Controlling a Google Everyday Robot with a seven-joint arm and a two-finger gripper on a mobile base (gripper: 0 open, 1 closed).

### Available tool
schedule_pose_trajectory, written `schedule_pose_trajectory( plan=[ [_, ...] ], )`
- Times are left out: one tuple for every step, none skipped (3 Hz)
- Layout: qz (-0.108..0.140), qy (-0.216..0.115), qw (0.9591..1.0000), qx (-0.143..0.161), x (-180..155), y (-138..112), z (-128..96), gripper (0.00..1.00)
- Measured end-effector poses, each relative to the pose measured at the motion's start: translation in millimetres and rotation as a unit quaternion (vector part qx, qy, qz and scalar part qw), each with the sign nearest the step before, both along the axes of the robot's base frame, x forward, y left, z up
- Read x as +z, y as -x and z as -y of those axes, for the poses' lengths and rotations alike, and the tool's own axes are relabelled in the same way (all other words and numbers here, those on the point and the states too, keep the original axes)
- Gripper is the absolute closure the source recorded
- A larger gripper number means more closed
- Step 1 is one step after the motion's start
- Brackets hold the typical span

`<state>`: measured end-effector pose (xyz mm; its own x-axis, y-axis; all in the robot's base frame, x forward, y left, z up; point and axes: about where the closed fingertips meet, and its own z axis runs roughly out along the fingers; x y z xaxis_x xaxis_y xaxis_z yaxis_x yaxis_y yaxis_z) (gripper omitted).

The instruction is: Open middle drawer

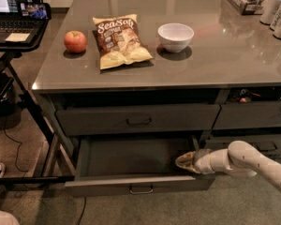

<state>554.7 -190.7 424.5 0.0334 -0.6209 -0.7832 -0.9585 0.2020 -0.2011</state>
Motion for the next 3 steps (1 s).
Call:
schedule_pose_trajectory(
  plan=[
    [0.0,0.0,1.0,0.0,-0.2,0.2,-0.1,0.35],
    [-0.024,-0.001,0.9996,0.013,-0.6,21.9,-8.9,0.12],
    [-0.047,-0.002,0.9986,0.026,-3.1,45.6,-18.3,0.0]
  ],
)
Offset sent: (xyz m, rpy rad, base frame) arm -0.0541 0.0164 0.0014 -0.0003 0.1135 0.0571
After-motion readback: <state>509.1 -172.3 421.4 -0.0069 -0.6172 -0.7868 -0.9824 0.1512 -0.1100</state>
